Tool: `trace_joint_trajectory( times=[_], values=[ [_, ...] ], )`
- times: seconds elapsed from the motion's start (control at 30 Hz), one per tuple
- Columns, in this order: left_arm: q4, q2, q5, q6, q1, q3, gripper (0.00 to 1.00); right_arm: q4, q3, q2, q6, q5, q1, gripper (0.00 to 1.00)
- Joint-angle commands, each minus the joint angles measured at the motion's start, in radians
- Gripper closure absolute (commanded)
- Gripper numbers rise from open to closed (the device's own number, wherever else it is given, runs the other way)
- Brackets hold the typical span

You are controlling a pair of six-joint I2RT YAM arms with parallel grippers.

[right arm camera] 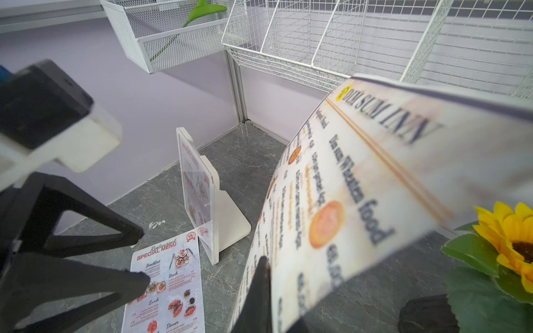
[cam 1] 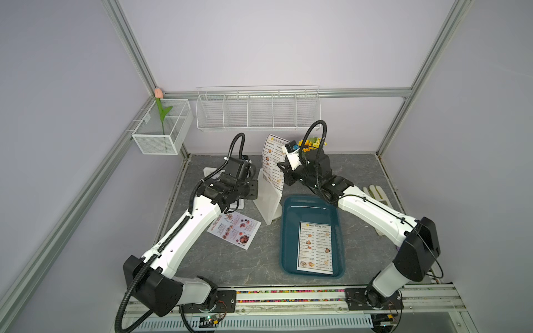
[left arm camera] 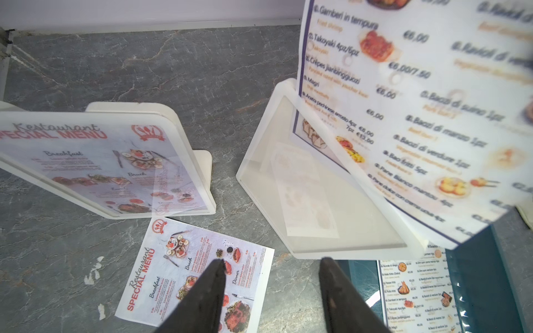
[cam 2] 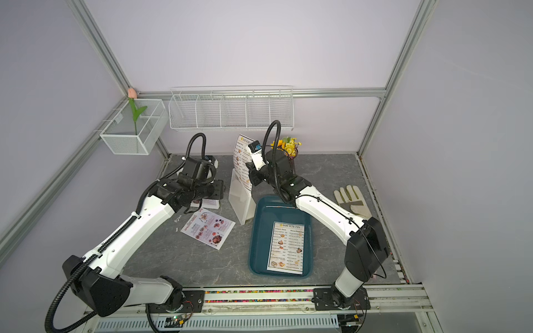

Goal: Replace the menus in the menu holders
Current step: Insert the menu into the menu holder.

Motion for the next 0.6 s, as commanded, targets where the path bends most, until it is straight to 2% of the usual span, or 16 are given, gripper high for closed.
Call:
trace_joint_trajectory(
  times=[0.0,0.57],
  values=[
    [0.016,-0.031,-0.01,0.019,-0.003,0.018,0.45,0.043,-0.019,0.018,-0.008,0.019,0.009,0.92],
    [0.017,-0.03,-0.017,0.033,-0.002,0.022,0.45,0.13,-0.084,0.008,-0.019,0.091,0.045,0.92]
  ],
)
